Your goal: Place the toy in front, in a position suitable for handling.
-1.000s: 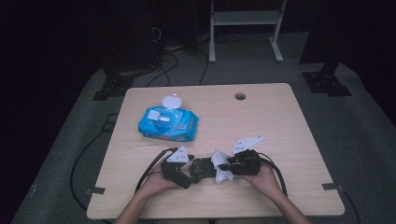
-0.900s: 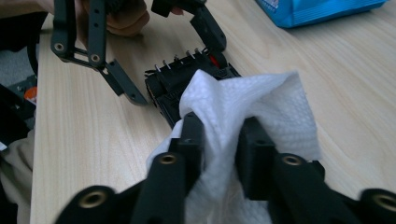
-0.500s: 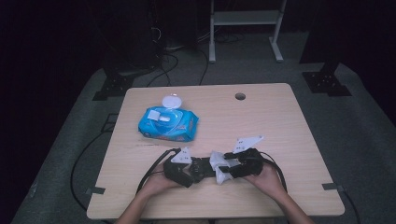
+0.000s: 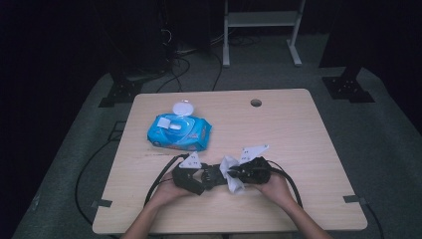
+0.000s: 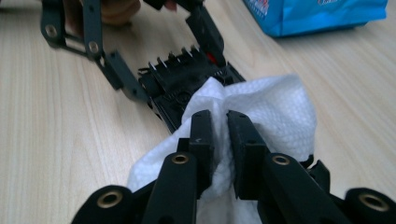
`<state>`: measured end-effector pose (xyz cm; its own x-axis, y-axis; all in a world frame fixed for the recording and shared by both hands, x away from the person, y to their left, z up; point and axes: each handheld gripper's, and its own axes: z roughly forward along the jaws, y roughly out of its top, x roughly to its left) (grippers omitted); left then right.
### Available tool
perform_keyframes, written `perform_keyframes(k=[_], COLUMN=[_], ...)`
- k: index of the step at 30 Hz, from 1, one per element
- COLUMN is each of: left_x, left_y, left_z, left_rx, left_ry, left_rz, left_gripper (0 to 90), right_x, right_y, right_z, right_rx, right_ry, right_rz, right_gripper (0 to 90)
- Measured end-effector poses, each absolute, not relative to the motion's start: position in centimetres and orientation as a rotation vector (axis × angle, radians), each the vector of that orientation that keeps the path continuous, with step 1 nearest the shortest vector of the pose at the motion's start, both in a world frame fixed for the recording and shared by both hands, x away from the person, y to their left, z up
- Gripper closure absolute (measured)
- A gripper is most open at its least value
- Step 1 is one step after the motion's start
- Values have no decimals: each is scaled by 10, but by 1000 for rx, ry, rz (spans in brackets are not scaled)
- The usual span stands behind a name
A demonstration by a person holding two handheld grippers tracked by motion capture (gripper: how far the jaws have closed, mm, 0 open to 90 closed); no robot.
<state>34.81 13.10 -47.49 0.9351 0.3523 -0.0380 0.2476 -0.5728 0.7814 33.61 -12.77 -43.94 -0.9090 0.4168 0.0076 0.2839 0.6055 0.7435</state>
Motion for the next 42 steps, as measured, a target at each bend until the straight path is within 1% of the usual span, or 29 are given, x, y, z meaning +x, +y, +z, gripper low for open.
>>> perform_keyframes(k=[2,7,9,10,12,13,16,21,24,28,30,31,32,36,39,40,42], left_x=[348,348,348,347,347,347,347,346,346,346,345,347,352,356,355,354,351], left_y=[132,133,132,130,128,127,127,126,125,125,124,122,119,117,118,120,121], left_z=[-476,-477,-477,-477,-478,-478,-478,-478,-477,-476,-475,-474,-474,-475,-474,-473,-471], left_rx=[2222,2225,2210,2204,2217,2217,2214,2212,2208,2206,2192,2206,2217,2211,2211,2202,2209], left_ry=[431,422,415,412,385,386,379,369,368,358,368,379,405,407,396,374,361], left_rz=[169,173,171,172,185,180,166,173,179,185,198,197,165,167,173,162,163], left_gripper=[218,233,272,272,272,273,274,291,291,289,252,209,158,146,177,224,227], right_x=[337,337,336,335,335,335,336,337,337,338,336,335,334,331,331,332,334], right_y=[-129,-129,-124,-114,-108,-97,-88,-99,-119,-132,-137,-137,-134,-128,-128,-129,-131], right_z=[-442,-443,-442,-443,-443,-444,-447,-443,-440,-442,-447,-448,-447,-447,-447,-446,-446], right_rx=[605,631,623,603,587,558,537,548,577,626,638,630,604,564,559,564,577], right_ry=[2681,2682,2678,2690,2691,2699,2709,2714,2697,2694,2687,2690,2701,2705,2706,2699,2696], right_rz=[1184,1213,1232,1254,1263,1270,1272,1234,1161,1166,1198,1199,1183,1171,1171,1170,1159], right_gripper=[821,836,837,837,837,837,841,843,842,842,843,843,843,842,842,840,839])
